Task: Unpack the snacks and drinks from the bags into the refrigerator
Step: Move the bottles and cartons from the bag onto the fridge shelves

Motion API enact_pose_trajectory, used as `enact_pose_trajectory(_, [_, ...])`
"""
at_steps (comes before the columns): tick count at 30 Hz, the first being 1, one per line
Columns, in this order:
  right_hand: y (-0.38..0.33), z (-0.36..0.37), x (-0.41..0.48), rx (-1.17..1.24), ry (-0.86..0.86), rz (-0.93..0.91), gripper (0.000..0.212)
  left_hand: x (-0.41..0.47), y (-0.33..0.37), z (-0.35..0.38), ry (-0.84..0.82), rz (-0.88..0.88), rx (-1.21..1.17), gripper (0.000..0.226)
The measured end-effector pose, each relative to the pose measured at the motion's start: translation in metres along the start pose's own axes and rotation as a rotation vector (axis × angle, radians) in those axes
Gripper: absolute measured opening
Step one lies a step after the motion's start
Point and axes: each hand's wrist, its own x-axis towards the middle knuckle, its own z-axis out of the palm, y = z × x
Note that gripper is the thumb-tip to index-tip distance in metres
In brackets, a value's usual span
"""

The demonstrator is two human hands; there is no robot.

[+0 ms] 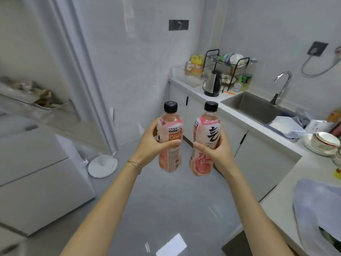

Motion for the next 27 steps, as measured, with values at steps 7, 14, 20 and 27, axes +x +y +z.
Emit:
enact_pose_trajectory(7, [-0.043,0.163,-0.004,0.081,-0.168,-0.077,0.068,-0.066,0.018,-0.163,0.163,0.013,0.039,0.06])
enact_pose_trajectory(14, [-0.09,0.323,-0.027,0.128,-0.357,-0.136,0.072,-0.126,0.029,-0.314,0.284,0.031,0.192,0.047])
enact_pose_trajectory(20, [-0.12,0.425,-0.031,0.158,-0.425,-0.159,0.069,-0.152,0.024,-0.409,0.432,0.004,0.237,0.055])
enact_pose_trajectory(27, [-0.152,0.527,0.001,0.164,-0.544,-0.234,0.075,-0.148,0.02,-0.5,0.588,-0.005,0.258,0.059])
